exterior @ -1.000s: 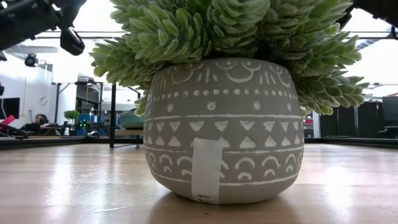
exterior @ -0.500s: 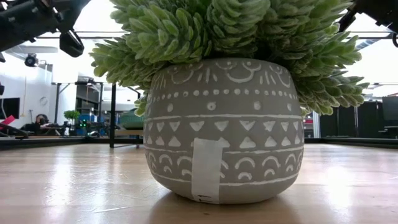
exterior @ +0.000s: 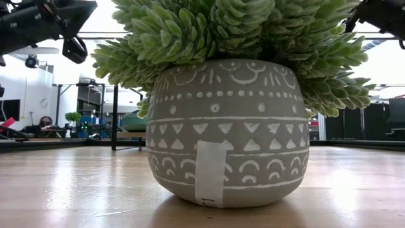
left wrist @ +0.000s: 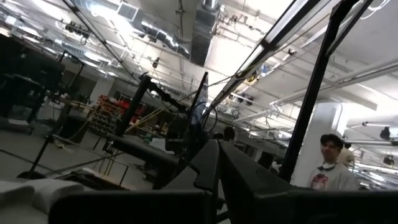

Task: Pick and place slides into the shelf
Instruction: Return to Home Position

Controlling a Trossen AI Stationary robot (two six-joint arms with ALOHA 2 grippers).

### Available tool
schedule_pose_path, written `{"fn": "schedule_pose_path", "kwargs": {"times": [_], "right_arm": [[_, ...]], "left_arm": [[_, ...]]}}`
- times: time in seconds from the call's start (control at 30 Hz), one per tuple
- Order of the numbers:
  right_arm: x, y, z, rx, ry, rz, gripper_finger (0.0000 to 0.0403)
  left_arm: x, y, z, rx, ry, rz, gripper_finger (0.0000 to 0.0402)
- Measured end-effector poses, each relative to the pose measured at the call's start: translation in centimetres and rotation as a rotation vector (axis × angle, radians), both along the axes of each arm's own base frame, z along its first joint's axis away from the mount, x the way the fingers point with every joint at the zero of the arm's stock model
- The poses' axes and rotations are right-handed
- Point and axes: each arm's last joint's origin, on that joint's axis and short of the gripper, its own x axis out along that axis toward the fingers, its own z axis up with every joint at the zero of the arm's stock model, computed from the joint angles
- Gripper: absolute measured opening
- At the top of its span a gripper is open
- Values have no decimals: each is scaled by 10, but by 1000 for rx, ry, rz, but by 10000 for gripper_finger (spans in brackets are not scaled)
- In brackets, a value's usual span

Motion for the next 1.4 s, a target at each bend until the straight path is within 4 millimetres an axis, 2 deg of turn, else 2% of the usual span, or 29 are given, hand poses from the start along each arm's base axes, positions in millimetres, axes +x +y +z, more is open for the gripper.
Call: {"fn": "schedule_pose_path", "kwargs": {"times": [0.27, 0.7, 1.27, 1.4], "right_arm": [[5, 1, -7, 3, 83, 10, 8], [13, 1, -20, 1, 239, 19, 8], [15, 2, -26, 16, 302, 31, 8], [17, 2, -29, 12, 342, 30, 8]], "left_arm": [[7, -1, -19, -32, 204, -46, 0], [9, -1, -38, -27, 400, -42, 0], [9, -1, -43, -25, 451, -41, 0], [9, -1, -49, -22, 511, -37, 0]]}}
